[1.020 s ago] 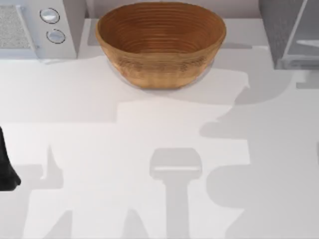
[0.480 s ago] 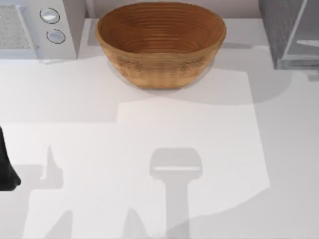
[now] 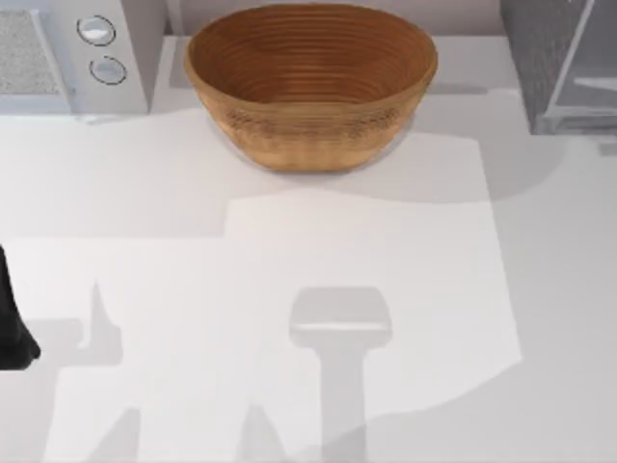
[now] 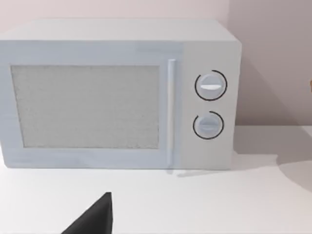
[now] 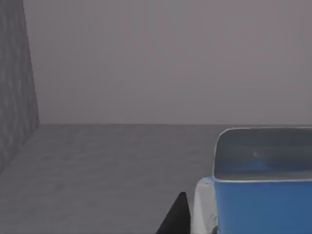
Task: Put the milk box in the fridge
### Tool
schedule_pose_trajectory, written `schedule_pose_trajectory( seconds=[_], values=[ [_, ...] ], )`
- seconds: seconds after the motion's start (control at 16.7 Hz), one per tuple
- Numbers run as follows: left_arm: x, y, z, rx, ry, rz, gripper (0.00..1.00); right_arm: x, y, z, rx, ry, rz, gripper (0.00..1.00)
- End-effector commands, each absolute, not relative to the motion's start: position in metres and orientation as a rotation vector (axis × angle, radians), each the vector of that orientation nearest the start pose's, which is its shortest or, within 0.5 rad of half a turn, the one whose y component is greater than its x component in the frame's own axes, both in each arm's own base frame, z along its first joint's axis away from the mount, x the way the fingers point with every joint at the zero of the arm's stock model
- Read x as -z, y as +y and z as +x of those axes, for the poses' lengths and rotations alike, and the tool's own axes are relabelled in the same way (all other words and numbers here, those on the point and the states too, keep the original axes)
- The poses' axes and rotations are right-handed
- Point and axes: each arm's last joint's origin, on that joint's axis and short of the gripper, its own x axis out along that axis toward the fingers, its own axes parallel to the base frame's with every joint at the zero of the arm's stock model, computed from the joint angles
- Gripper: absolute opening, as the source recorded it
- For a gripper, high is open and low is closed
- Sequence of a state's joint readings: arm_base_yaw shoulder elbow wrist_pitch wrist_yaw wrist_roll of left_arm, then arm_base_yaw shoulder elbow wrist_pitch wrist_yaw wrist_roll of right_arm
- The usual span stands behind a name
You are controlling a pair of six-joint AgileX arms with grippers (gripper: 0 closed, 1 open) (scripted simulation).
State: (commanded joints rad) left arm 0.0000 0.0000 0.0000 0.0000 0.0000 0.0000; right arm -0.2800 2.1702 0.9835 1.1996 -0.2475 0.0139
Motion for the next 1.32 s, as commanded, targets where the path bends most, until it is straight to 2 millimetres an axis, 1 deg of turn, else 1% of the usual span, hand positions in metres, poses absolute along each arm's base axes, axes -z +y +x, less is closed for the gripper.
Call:
schedule_pose_trajectory(
  seconds=[0.12,0.24,0.36,0.66,0.84,1.08,1.32],
  values=[
    [-0.160,-0.001,0.106,0.000,0.000,0.000,1.00,-0.123,-0.112,0.413,0.033,-0.047,-0.019,0.00],
    [-0.160,-0.001,0.106,0.000,0.000,0.000,1.00,-0.129,-0.114,0.423,0.037,-0.067,-0.029,0.00],
    [-0.160,-0.001,0.106,0.000,0.000,0.000,1.00,-0.129,-0.113,0.435,0.026,-0.062,-0.026,0.00],
    [-0.160,-0.001,0.106,0.000,0.000,0.000,1.00,-0.116,-0.106,0.470,-0.008,0.001,0.002,0.00],
    [-0.160,-0.001,0.106,0.000,0.000,0.000,1.00,-0.113,-0.103,0.490,-0.017,0.026,0.013,0.00],
    [-0.160,-0.001,0.106,0.000,0.000,0.000,1.00,-0.120,-0.102,0.512,-0.014,0.022,0.011,0.00],
    [-0.160,-0.001,0.106,0.000,0.000,0.000,1.00,-0.129,-0.103,0.524,-0.007,0.008,0.005,0.00]
  ],
)
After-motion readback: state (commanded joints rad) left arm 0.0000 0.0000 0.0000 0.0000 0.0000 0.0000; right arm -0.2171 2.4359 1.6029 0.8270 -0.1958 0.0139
